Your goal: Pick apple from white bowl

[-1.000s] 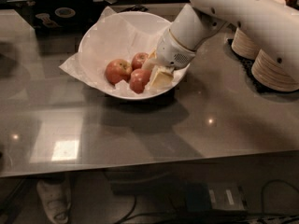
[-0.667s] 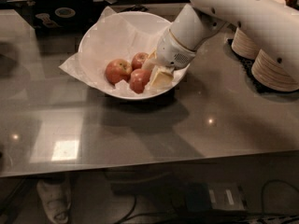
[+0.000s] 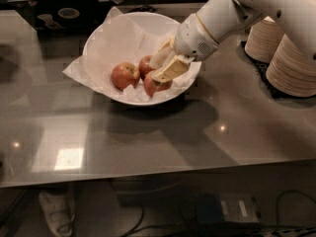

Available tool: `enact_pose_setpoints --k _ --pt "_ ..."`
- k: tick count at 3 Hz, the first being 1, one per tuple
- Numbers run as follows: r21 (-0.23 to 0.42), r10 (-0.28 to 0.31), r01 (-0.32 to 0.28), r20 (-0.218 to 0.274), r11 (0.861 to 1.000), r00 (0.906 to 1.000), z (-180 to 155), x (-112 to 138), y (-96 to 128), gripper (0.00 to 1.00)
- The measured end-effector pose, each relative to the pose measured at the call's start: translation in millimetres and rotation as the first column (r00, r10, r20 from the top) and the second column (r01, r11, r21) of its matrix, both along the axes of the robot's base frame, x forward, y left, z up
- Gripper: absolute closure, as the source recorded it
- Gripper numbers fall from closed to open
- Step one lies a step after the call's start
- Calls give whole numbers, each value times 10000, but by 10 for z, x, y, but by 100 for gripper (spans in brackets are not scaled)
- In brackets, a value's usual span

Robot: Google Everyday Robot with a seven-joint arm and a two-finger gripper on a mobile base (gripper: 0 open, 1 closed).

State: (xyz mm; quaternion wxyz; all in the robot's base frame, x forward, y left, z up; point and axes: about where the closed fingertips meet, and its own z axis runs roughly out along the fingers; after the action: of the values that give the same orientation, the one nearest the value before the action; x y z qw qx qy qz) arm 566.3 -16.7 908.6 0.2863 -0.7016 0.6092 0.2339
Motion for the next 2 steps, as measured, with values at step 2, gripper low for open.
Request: enact_pose_setpoints --k 2 --pt "816 62 -82 237 9966 9997 285 47 -8 81"
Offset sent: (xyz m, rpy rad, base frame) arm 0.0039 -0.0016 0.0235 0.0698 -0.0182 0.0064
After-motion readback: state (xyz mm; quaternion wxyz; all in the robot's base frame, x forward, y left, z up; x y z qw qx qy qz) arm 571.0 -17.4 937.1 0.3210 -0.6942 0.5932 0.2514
